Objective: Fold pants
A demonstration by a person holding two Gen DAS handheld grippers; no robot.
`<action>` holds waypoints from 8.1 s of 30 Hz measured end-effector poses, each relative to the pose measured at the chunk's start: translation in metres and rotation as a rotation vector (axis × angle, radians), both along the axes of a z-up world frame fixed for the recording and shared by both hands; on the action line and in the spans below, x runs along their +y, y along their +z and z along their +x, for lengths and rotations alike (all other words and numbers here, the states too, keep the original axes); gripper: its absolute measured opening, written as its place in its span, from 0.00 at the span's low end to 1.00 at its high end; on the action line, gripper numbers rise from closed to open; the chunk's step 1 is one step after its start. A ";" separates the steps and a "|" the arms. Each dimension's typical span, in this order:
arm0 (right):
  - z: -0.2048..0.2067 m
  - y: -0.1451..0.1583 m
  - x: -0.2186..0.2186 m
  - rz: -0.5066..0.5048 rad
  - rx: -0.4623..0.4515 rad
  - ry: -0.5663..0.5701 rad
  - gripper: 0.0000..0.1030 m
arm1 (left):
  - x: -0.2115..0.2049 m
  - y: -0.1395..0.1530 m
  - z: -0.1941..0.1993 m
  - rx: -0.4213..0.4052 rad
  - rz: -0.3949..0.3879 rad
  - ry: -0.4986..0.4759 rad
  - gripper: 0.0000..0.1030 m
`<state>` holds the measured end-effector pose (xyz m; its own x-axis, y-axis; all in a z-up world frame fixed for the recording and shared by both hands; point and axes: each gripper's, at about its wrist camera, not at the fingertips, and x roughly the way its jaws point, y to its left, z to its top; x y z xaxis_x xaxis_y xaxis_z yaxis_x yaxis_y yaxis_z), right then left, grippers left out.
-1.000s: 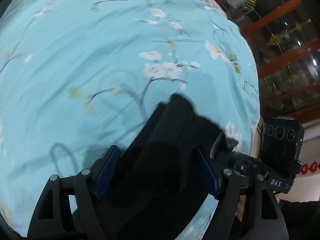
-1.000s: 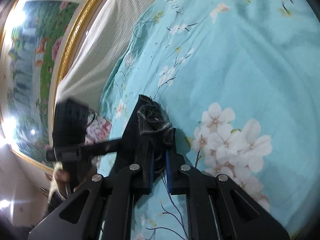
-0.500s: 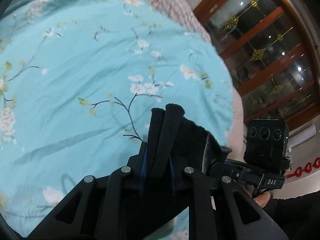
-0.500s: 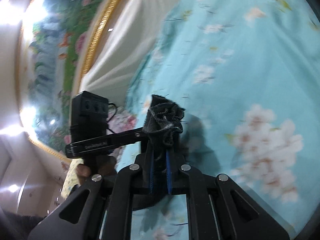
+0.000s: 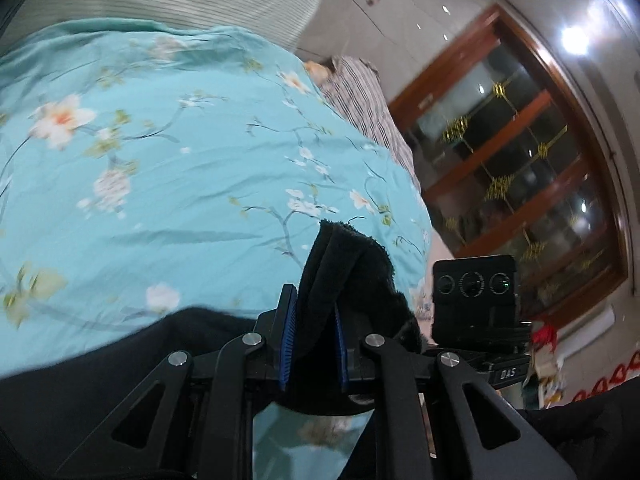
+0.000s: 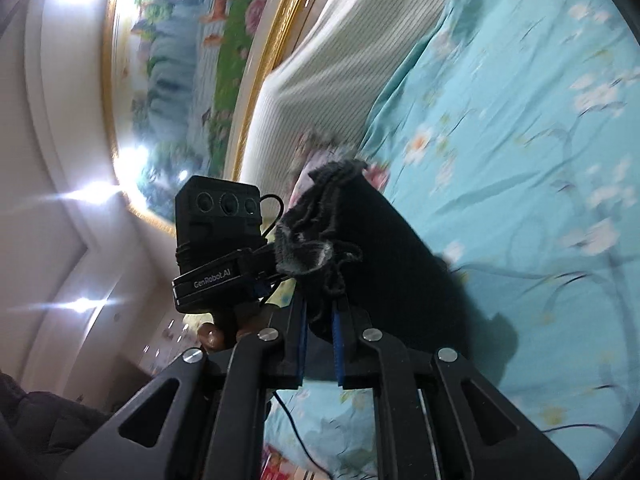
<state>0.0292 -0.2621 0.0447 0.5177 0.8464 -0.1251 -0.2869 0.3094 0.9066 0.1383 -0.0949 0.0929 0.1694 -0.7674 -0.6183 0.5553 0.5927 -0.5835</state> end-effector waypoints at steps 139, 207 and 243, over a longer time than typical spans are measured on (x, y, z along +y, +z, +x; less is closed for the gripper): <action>0.147 0.053 0.380 -0.526 -0.213 0.805 0.22 | 0.354 -0.006 -0.157 -0.049 -0.062 1.155 0.35; 0.086 -0.036 0.002 -0.395 0.092 -0.011 0.66 | 0.060 -0.051 -0.084 0.132 0.068 0.454 0.71; 0.024 -0.014 0.051 -0.553 0.076 -0.043 0.87 | 0.179 -0.039 -0.124 0.061 0.118 0.779 0.80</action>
